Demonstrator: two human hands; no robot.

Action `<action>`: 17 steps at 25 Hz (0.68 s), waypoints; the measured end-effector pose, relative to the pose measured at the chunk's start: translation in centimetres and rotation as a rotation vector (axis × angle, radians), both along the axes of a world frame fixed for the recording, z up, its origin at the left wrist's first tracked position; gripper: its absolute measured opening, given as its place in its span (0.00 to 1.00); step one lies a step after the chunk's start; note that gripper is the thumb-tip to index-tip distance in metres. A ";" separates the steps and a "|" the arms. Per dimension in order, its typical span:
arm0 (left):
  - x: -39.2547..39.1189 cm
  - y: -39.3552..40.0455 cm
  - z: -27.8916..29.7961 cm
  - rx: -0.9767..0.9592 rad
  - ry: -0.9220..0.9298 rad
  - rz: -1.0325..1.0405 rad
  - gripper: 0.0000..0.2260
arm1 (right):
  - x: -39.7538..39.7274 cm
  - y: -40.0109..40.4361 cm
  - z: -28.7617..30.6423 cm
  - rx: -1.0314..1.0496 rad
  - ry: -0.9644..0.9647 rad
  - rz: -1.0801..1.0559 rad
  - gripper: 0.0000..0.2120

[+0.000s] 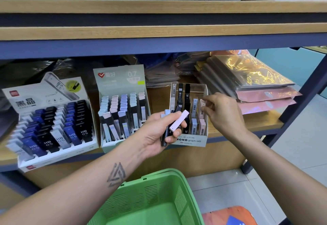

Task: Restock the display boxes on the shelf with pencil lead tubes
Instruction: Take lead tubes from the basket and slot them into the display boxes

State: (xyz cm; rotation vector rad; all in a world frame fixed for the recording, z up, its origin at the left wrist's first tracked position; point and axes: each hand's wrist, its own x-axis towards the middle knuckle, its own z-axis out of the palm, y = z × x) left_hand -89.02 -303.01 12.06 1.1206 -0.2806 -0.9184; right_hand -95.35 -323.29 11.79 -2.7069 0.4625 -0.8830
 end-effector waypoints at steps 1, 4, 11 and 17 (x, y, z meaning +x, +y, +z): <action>0.0 0.0 0.0 -0.001 -0.004 -0.002 0.09 | -0.1 0.1 0.2 -0.011 -0.001 -0.006 0.08; 0.1 0.2 0.1 0.003 -0.040 -0.002 0.09 | -0.4 1.3 1.5 0.191 -0.075 0.064 0.07; 0.2 0.6 0.1 0.008 -0.021 0.008 0.08 | -0.5 4.8 3.3 1.027 0.026 0.452 0.03; 0.3 0.9 0.7 -0.016 0.008 0.018 0.08 | -0.2 3.8 2.6 0.088 -0.011 0.486 0.06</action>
